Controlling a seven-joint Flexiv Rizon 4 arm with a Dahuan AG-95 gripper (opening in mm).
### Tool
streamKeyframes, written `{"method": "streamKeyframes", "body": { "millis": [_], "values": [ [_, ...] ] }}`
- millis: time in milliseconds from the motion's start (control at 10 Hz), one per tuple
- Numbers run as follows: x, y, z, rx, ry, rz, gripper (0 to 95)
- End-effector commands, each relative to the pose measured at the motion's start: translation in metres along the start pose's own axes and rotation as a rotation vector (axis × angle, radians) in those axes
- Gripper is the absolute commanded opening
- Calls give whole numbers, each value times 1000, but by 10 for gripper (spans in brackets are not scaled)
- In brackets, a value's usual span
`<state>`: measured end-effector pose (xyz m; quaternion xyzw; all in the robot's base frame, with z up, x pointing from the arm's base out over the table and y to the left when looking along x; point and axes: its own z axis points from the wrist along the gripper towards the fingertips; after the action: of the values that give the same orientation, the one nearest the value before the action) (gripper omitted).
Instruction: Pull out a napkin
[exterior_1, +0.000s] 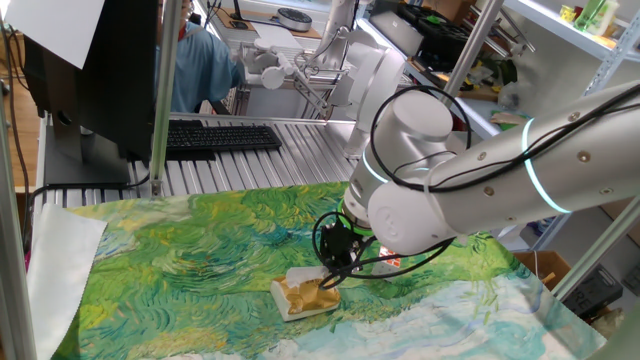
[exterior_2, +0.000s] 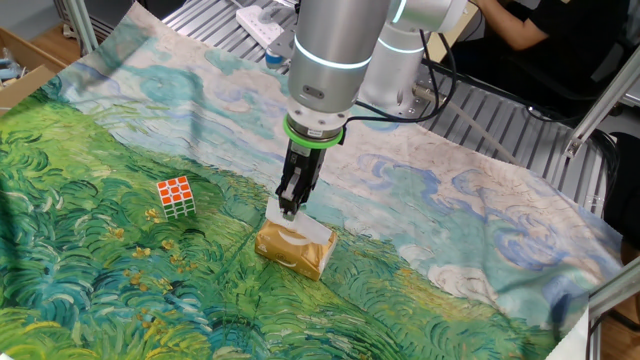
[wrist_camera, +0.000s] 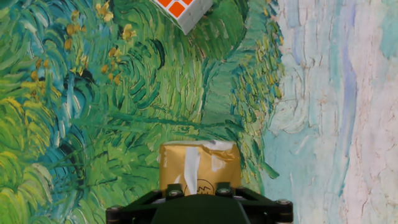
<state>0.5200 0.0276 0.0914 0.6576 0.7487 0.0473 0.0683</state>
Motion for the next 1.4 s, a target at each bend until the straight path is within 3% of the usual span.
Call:
{"method": "streamKeyframes", "body": {
  "millis": [100, 600, 1100, 1400],
  "values": [
    [0, 0, 0, 0, -1, 2, 0],
    [1, 1, -7, 1, 0, 5, 0],
    [-1, 2, -37, 2, 17, 13, 0],
    [-5, 1, -61, 4, 34, 14, 0]
  ]
}}
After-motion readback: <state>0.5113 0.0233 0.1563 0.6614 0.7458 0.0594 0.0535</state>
